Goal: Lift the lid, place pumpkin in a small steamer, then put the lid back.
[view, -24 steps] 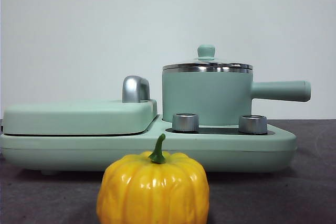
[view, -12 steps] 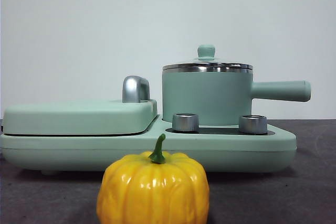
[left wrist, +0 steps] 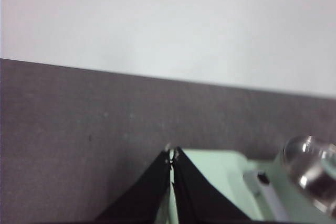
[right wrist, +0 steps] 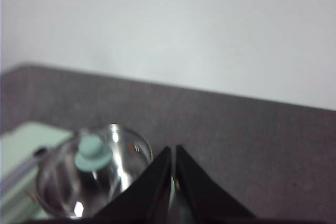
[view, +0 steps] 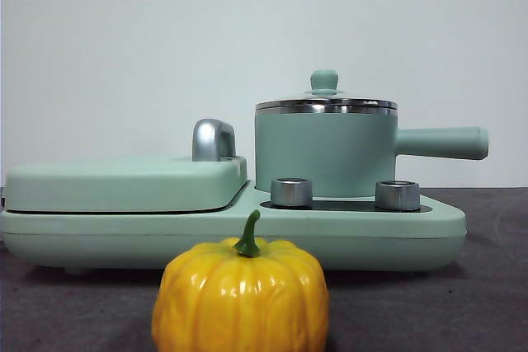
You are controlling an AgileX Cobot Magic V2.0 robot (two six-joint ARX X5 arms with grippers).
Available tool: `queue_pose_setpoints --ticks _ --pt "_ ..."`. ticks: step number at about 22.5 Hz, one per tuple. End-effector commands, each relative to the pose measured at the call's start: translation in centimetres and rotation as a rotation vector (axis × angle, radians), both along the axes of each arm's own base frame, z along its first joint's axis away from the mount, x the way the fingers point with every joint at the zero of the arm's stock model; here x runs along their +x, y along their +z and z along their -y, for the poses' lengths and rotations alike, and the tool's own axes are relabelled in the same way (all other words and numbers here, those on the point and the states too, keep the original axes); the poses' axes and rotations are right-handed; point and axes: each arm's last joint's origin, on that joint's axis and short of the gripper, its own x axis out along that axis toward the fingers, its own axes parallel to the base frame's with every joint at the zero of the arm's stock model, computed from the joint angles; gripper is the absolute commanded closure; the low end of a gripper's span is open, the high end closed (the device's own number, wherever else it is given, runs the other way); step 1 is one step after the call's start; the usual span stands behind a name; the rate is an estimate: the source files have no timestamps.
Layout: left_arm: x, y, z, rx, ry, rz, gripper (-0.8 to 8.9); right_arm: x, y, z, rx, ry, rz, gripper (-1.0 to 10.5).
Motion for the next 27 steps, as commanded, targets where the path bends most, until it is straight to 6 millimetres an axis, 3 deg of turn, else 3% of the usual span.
queue_pose_setpoints --ticks 1,7,14,17,20,27 --pt "1.4 0.0 0.3 0.102 -0.064 -0.029 8.04 0.6 0.0 -0.5 -0.133 0.048 0.007 9.3" --pt "3.5 -1.5 1.5 0.309 -0.215 -0.112 8.06 1.3 -1.4 -2.0 -0.309 0.182 -0.036 9.3" --pt "3.9 -2.7 3.7 0.528 -0.431 -0.117 7.74 0.7 -2.3 -3.7 -0.521 0.304 -0.02 8.9" --pt "3.8 -2.7 4.3 0.53 -0.465 -0.104 6.36 0.6 -2.5 -3.9 -0.538 0.313 -0.036 7.1" --pt "3.7 -2.6 4.7 0.532 -0.488 -0.097 5.32 0.5 -2.5 -3.8 -0.544 0.301 -0.044 6.5" --pt "3.6 -2.6 5.3 0.532 -0.515 -0.08 5.32 0.5 -2.4 -3.8 -0.445 0.265 -0.083 6.5"
